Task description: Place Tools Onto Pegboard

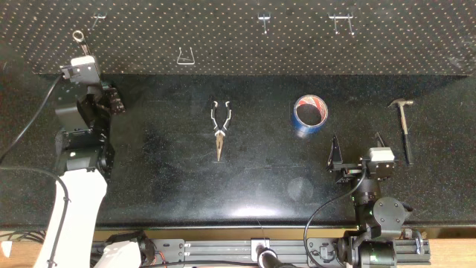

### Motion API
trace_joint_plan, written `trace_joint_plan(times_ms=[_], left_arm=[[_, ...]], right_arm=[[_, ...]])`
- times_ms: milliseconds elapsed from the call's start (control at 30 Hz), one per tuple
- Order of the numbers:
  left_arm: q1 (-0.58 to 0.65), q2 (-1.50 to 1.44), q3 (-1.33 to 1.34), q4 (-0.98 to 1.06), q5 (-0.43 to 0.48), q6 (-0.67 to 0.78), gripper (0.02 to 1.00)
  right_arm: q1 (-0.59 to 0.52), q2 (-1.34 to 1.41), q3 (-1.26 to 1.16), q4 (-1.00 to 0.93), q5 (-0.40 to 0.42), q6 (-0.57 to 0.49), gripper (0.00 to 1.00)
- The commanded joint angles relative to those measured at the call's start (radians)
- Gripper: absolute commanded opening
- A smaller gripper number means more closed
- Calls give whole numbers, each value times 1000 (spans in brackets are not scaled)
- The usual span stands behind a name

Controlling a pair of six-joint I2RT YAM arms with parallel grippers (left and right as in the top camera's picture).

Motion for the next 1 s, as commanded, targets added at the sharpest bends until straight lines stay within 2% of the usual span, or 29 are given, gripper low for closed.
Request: trace_joint_plan(times_ms=[33,367,533,767,833,867,933,967,1000], left_arm=[[5,47,35,25,-5,12,29],[3,119,60,70,23,13,27],[3,160,93,69,68,13,29],[3,202,93,68,67,13,29],[5,193,93,60,55,12,27],[5,169,93,23,14,12,29],[5,175,92,-2,18,12,29],[5,184,92,0,18,12,577],[5,184,92,2,19,12,923]], right_arm=[[-4,-6,-4,-3,2,-3,976],[-4,-6,-4,-3,2,-3,974],[-4,-6,-4,-3,2,-3,974],[-4,-6,-4,-3,2,-3,974],[-4,-6,-4,-3,2,-3,974],[-4,-6,-4,-3,2,-3,974],[-4,-6,-4,-3,2,-3,974],[-4,-6,-4,-3,2,-3,974],[-4,-6,-4,-3,2,-3,974]])
